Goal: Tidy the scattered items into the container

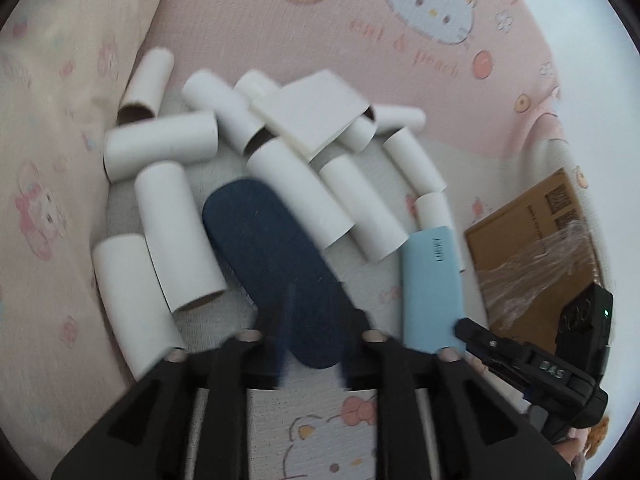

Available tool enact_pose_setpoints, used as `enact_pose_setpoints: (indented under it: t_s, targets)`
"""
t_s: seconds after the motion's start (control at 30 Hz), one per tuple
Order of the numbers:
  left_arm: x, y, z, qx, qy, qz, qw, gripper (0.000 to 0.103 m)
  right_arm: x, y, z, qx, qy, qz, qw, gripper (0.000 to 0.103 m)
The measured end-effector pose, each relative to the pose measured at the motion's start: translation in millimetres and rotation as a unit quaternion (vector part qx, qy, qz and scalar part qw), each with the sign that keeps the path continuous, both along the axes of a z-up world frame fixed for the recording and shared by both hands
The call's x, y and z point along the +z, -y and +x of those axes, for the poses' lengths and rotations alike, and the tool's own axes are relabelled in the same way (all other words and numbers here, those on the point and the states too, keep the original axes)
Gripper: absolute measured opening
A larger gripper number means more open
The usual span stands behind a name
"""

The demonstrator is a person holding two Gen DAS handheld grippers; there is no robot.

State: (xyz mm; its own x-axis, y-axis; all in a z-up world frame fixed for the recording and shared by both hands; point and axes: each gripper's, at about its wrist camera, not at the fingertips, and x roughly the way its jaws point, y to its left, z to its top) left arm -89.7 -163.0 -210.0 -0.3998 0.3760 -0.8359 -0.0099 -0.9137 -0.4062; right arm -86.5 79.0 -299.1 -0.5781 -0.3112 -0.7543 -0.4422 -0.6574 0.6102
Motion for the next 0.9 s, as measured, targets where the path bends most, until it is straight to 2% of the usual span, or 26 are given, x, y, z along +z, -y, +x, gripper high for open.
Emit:
enact_pose_setpoints:
  t_s: [0.07,0.2,0.27,0.33,0.4,0.5,0.63,0.73,0.83,0.87,0.9]
  targets:
    - [-7,0,-1,0.001,0.009,0.003,1.0000,0.049,0,-1,4,-0.008,-0.001,-0.003,1.000,0.028]
    - [-17,-1,-1,-0.009,0.023,0.009,0.9997,0.053,16,8,0,0.000,0.002,0.061,0.998,0.029]
    - [-20,-2,-1,-0.014,0.028,0.018,0.9993,0.053,28,13,-1,0.003,-0.006,0.092,0.996,0.035]
    - [-22,-2,-1,-0.014,0.030,0.016,0.9993,0.053,40,15,2,-0.006,-0.028,0.105,0.994,0.051]
    - [-23,-3,-1,-0.016,0.032,0.017,0.9992,0.053,45,16,4,-0.014,-0.033,0.121,0.992,0.056]
    - [-26,-1,-3,-0.010,0.037,0.023,0.9990,0.053,47,20,3,-0.001,-0.031,0.139,0.990,0.056]
    - [-32,6,-3,0.005,0.044,0.043,0.9981,0.053,44,27,-3,0.008,-0.024,0.127,0.992,0.056]
    - [-32,8,-1,0.012,0.032,0.060,0.9976,0.053,55,44,-11,0.041,-0.050,0.152,0.986,0.056]
    - [-32,10,0,0.022,0.025,0.070,0.9970,0.053,58,62,-25,0.077,-0.059,0.157,0.983,0.055]
    - [-32,11,0,0.025,0.024,0.074,0.9967,0.053,57,66,-29,0.084,-0.063,0.154,0.982,0.050]
    - [-31,12,1,0.031,0.019,0.076,0.9964,0.052,57,72,-33,0.094,-0.073,0.150,0.981,0.032]
